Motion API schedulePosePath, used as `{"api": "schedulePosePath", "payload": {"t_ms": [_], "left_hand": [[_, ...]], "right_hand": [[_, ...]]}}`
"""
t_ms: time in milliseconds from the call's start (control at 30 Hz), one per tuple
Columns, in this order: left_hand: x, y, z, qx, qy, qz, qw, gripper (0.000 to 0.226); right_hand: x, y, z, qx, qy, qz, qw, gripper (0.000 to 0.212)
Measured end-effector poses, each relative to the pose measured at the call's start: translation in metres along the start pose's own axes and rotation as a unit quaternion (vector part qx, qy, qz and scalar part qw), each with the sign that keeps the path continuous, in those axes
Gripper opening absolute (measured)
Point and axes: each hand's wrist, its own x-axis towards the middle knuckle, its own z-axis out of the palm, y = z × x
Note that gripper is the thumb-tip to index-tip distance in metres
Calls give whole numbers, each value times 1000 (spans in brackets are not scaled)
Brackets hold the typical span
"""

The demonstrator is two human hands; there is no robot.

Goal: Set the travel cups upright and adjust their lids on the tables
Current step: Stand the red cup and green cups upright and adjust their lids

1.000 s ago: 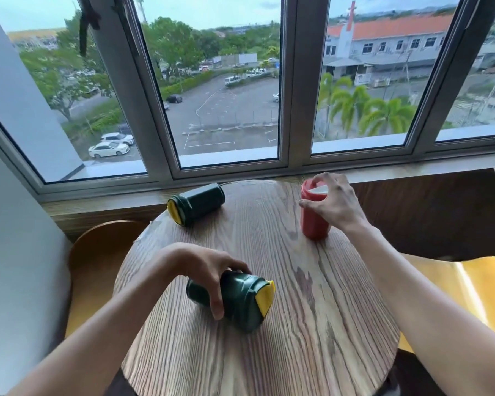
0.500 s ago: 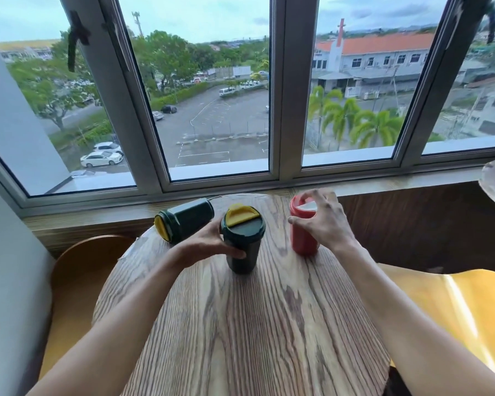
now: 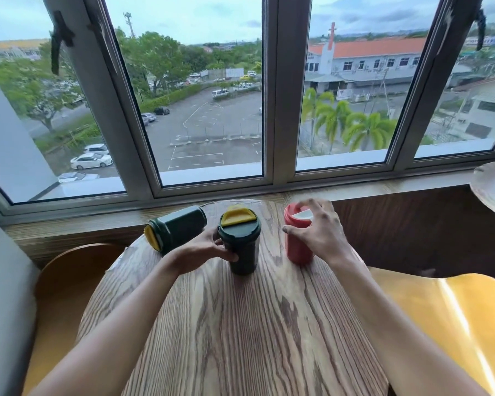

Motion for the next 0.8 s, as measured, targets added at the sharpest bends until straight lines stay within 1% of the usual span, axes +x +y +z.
{"api": "schedulePosePath", "payload": {"t_ms": [67, 167, 233, 300, 500, 600, 700, 800], "left_hand": [[-1, -1, 4, 27, 5, 12, 1000, 76], [1, -4, 10, 39, 42, 37, 998, 73], [4, -5, 15, 41, 66, 48, 996, 76], [7, -4, 19, 39, 88, 51, 994, 78], [19, -8, 25, 34, 101, 45, 993, 74], [21, -11, 25, 40, 118, 38, 991, 76], [22, -14, 26, 52, 121, 29, 991, 74], [21, -17, 30, 49, 136, 27, 989, 63]], "right_hand": [[0, 0, 1, 1, 7, 0, 1000, 58], [-1, 1, 1, 8, 14, -4, 1000, 61], [-2, 1, 1, 10, 15, -6, 1000, 60], [-3, 2, 1, 10, 17, -6, 1000, 61], [-3, 1, 1, 9, 21, -8, 1000, 64], [-4, 0, -1, 16, 19, -16, 1000, 66], [-8, 1, -7, 57, 11, -21, 998, 68], [-14, 12, -10, 141, -27, -13, 990, 75]]}}
